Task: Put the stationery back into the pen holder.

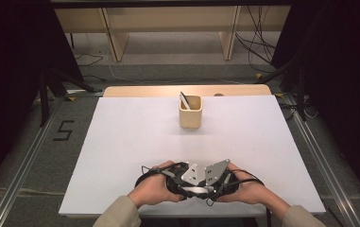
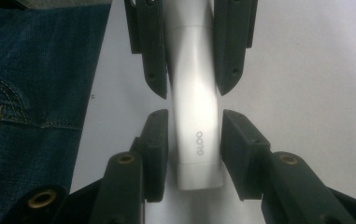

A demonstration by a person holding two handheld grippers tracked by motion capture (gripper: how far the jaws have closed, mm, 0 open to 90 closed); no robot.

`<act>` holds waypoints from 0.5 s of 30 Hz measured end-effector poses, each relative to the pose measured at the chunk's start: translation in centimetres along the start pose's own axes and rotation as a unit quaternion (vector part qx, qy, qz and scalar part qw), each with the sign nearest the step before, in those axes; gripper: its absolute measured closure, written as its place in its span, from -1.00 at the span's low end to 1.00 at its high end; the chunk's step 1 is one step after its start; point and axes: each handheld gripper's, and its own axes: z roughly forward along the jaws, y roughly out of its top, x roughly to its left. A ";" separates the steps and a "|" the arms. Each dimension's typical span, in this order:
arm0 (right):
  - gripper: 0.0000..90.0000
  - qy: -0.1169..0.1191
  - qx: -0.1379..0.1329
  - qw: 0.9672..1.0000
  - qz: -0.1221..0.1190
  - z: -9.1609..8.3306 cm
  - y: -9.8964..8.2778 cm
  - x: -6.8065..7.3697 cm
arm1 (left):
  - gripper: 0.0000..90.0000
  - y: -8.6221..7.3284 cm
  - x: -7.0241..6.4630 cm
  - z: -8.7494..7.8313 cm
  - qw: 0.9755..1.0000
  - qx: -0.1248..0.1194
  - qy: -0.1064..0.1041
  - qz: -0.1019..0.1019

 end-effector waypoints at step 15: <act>0.53 0.004 0.004 1.000 -0.009 0.3 0.2 0.2 | 0.50 0.2 -0.1 0.1 1.000 0.001 -0.001 0.008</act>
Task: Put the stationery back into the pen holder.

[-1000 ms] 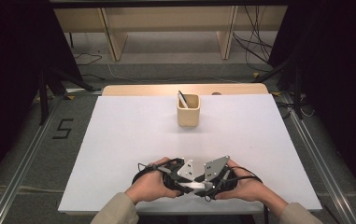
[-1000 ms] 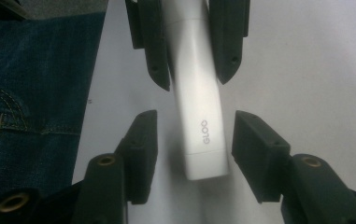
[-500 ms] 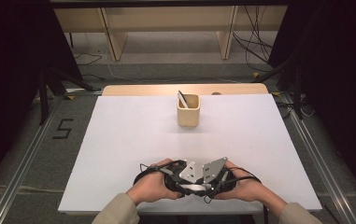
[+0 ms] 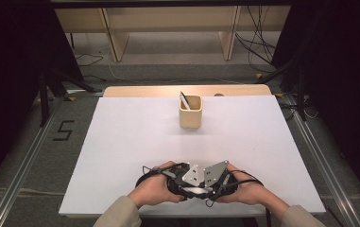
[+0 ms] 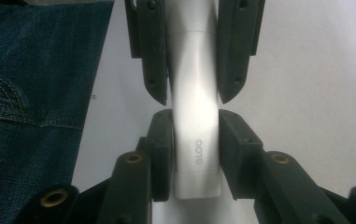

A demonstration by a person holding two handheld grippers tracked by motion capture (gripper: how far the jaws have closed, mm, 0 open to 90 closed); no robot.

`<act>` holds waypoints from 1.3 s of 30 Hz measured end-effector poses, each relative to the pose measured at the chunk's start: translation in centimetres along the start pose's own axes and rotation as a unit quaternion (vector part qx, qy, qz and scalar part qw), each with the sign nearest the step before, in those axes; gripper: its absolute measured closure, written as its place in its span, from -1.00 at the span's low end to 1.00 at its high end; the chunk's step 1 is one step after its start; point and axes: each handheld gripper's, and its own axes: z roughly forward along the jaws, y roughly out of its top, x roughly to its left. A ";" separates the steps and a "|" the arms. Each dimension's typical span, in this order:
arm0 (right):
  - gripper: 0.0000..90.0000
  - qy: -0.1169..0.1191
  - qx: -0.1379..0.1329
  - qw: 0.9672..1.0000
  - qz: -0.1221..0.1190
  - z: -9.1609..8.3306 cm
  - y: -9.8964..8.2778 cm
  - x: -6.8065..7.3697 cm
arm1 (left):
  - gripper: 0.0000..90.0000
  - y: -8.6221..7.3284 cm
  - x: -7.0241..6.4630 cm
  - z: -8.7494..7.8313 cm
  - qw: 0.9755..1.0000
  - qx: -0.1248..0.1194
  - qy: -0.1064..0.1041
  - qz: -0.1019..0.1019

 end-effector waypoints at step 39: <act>0.59 -0.205 -0.207 0.934 0.207 -5.0 -2.7 -3.8 | -0.49 -6.9 1.6 -4.9 0.938 -0.213 0.208 -0.176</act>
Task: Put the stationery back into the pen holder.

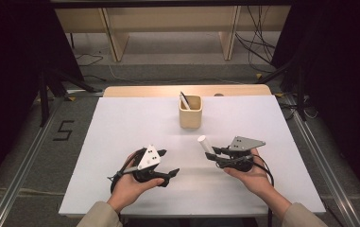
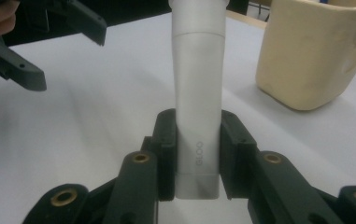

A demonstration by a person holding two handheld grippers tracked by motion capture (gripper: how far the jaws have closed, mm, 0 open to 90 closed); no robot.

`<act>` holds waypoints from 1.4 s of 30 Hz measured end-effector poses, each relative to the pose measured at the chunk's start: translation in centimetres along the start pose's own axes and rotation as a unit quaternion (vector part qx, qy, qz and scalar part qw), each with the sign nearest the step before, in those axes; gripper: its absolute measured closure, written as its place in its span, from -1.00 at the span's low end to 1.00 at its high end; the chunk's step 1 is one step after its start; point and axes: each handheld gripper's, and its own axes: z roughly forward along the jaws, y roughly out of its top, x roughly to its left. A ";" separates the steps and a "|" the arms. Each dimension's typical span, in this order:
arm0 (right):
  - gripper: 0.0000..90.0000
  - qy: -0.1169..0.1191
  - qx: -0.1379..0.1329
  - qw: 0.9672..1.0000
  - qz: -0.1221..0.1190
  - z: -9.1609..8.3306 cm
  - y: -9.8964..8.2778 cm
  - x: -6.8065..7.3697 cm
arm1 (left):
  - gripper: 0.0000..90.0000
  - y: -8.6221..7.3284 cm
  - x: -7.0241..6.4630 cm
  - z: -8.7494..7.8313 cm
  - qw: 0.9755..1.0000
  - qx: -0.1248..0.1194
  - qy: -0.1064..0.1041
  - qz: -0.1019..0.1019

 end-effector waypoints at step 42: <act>0.59 -0.160 -0.098 0.980 0.069 3.8 5.8 -4.0 | -0.52 -2.0 1.2 -1.2 0.997 -0.012 0.055 -0.055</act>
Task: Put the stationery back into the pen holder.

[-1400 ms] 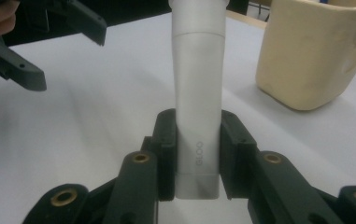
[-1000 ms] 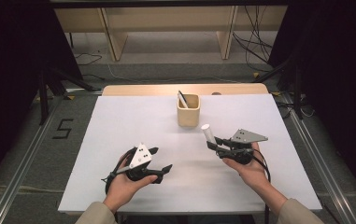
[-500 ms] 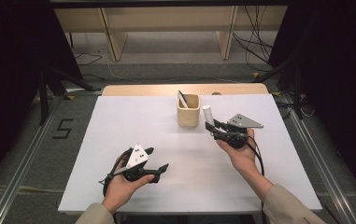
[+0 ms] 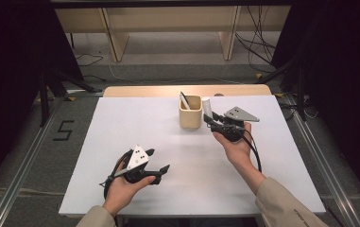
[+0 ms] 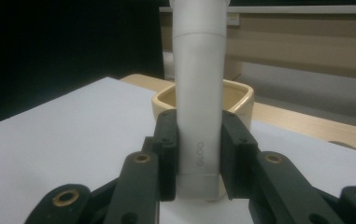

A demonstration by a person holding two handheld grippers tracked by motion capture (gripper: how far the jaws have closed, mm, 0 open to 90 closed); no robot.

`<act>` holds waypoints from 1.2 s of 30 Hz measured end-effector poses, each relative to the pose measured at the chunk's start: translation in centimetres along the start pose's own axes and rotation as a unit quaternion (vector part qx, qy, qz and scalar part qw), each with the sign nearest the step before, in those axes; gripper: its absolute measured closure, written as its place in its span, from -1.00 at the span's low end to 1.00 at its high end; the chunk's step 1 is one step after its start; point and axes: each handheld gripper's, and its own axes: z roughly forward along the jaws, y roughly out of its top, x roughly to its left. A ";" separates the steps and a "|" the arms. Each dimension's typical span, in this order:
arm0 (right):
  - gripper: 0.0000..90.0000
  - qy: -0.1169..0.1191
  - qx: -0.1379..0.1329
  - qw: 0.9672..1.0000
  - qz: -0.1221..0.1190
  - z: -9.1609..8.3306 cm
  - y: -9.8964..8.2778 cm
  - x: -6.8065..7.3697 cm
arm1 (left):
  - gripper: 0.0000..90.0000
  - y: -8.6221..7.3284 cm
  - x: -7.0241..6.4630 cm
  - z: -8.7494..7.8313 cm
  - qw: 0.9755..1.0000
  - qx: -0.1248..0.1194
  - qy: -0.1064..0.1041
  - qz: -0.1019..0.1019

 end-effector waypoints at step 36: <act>0.59 -0.022 -0.003 1.000 -0.004 2.5 1.9 -0.1 | -0.53 0.0 0.1 0.1 1.000 0.001 0.007 -0.002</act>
